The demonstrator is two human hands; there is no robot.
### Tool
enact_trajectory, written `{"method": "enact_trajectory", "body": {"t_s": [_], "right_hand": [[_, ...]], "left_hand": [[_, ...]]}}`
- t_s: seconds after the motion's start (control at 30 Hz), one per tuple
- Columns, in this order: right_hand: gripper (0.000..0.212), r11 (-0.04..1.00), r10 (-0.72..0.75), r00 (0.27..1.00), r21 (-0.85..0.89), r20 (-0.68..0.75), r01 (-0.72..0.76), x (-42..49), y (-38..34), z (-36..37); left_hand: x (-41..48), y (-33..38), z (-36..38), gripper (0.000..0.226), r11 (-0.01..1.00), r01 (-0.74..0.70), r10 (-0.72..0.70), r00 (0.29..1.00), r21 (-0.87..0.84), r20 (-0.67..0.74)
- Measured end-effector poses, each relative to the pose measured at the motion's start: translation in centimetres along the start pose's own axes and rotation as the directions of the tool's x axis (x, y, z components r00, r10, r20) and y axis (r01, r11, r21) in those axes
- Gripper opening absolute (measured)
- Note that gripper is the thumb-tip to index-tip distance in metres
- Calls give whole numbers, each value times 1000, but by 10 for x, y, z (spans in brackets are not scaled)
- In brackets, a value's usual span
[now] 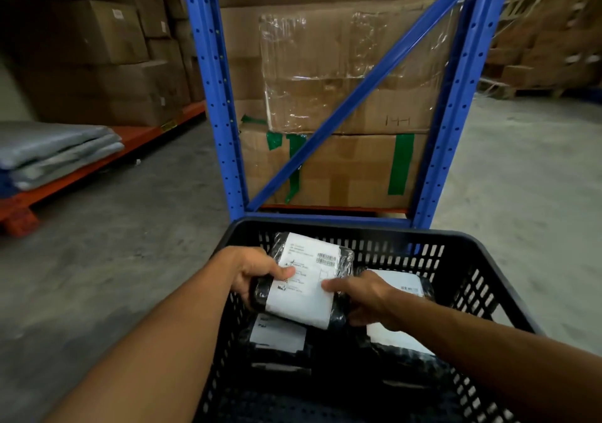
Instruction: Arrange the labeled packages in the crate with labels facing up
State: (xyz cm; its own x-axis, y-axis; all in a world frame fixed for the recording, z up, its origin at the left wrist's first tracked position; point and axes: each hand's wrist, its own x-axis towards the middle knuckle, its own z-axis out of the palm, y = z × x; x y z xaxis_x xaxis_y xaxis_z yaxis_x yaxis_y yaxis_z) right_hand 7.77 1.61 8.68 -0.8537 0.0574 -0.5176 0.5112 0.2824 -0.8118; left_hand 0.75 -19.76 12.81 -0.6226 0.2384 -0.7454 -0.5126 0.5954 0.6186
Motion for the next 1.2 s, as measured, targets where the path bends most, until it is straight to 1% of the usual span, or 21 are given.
{"method": "enact_trajectory", "body": {"t_s": [0.13,0.23,0.3,0.33,0.37,0.43,0.5,0.57,0.7,0.9,1.03,1.13,1.2], "right_hand": [[39,1000,-5,1000,23,-25,6,6,-8,24],[32,999,-26,998,-39,-55,23,13,-7,38],[33,996,-30,998,-83,-56,25,20,-1,46],[33,994,-20,999,-107,-49,15,22,3,50],[35,990,-5,999,-138,-40,0,24,8,54],[41,981,18,1000,-194,-26,-22,28,14,59],[44,976,20,999,-218,-28,-26,31,13,60],[44,973,28,999,-228,-28,-33,33,9,59],[44,968,39,998,-245,-38,-48,35,7,57],[41,954,36,999,-298,-6,-36,36,6,56],[34,940,23,1000,-341,6,-19,34,7,55],[28,928,10,1000,-374,9,-6,30,5,52],[22,920,-3,1000,-392,9,6,24,3,50]], "left_hand": [[2,-2,-6,50,999,25,-23,996,26,-85],[6,-9,-13,48,997,68,-64,993,37,-98],[11,-18,-14,43,994,92,-85,992,66,-98],[15,-24,-12,42,990,102,-91,990,101,-111],[19,-29,-8,44,978,104,-79,987,182,-139],[27,-35,0,49,916,92,-8,977,389,-212],[33,-34,2,50,889,78,7,983,451,-185],[37,-31,-1,49,873,75,-1,988,482,-153],[39,-23,-2,50,826,94,-24,991,556,-131],[34,-22,0,48,780,103,-9,988,617,-154],[27,-21,5,52,695,140,10,979,705,-204],[23,-16,8,55,598,187,38,965,779,-261],[20,-12,11,54,520,190,78,960,833,-268]]}}
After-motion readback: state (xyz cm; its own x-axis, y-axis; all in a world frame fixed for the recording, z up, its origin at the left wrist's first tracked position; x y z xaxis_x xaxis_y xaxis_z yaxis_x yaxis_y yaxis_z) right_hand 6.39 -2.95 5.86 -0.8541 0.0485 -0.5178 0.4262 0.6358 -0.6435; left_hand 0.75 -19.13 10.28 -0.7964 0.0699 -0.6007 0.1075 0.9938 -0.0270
